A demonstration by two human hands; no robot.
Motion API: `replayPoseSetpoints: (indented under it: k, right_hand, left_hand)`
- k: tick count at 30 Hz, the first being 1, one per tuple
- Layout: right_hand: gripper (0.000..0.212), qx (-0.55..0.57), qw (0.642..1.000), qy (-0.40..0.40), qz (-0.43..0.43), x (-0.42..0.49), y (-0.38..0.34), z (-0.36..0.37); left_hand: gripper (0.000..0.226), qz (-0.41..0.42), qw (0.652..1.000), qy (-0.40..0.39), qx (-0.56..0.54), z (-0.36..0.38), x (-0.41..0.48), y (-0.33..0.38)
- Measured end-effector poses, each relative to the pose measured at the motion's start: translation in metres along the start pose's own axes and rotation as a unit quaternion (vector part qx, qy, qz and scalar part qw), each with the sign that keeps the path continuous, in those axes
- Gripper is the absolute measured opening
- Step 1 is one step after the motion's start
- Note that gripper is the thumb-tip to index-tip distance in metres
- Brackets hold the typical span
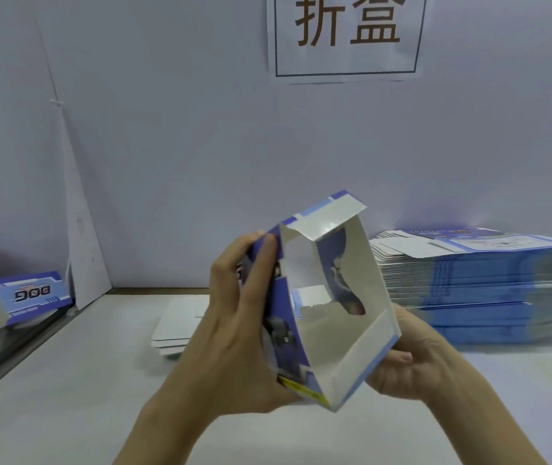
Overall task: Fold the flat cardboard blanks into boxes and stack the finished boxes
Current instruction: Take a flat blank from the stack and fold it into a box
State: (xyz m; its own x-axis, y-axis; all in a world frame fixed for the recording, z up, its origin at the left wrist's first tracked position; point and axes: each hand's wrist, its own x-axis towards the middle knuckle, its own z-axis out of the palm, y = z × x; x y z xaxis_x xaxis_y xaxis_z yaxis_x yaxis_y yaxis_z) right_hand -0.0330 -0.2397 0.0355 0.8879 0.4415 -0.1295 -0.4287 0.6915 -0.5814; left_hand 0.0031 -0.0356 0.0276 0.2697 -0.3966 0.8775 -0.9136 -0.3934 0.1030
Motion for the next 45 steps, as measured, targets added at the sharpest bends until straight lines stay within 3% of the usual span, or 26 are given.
replayPoseSetpoints:
  k: [4, 6, 9, 13, 17, 25, 28, 32, 37, 45]
  right_hand:
    - [0.048, -0.015, 0.993, 0.073, -0.091, 0.003, -0.003, -0.001]
    - [0.034, -0.048, 0.974, 0.12, -0.185, 0.007, -0.003, 0.002]
    - [0.029, -0.109, 0.911, 0.206, -0.342, 0.01, -0.001, 0.002]
    - [0.024, -0.226, 0.808, 0.244, -0.487, 0.0, -0.003, -0.002]
    - [0.027, -0.286, 0.727, 0.282, -0.557, -0.002, -0.004, -0.002]
    - [0.029, -0.343, 0.602, 0.311, -0.651, -0.003, -0.001, -0.003]
    - [0.027, -0.343, 0.62, 0.28, -0.648, -0.006, -0.004, 0.001]
    - [0.029, -0.237, 0.773, 0.151, -0.569, -0.014, -0.008, 0.011]
    - [0.026, -0.157, 0.878, 0.062, -0.448, -0.012, -0.005, 0.02]
    - [0.024, -0.235, 0.863, 0.126, -0.429, -0.011, -0.009, 0.012]
  left_hand:
    - [0.137, -0.029, 0.998, -0.044, 0.019, 0.003, -0.001, -0.001]
    - [0.14, -0.043, 0.997, -0.053, 0.027, -0.003, 0.0, -0.003]
    - [0.132, -0.071, 0.994, -0.082, 0.029, -0.012, 0.0, -0.005]
    - [0.141, -0.078, 0.991, -0.104, 0.025, -0.011, -0.003, -0.004]
    - [0.135, -0.076, 0.992, -0.097, 0.021, -0.009, -0.003, -0.002]
    - [0.138, -0.079, 0.992, -0.086, 0.049, -0.003, 0.0, 0.004]
    - [0.135, -0.072, 0.993, -0.059, 0.079, -0.008, 0.002, 0.001]
    - [0.13, -0.065, 0.99, -0.054, 0.117, -0.014, 0.001, -0.006]
    - [0.124, -0.056, 0.991, -0.056, 0.108, -0.014, 0.001, -0.007]
    - [0.119, -0.058, 0.993, -0.044, 0.091, -0.022, 0.0, -0.015]
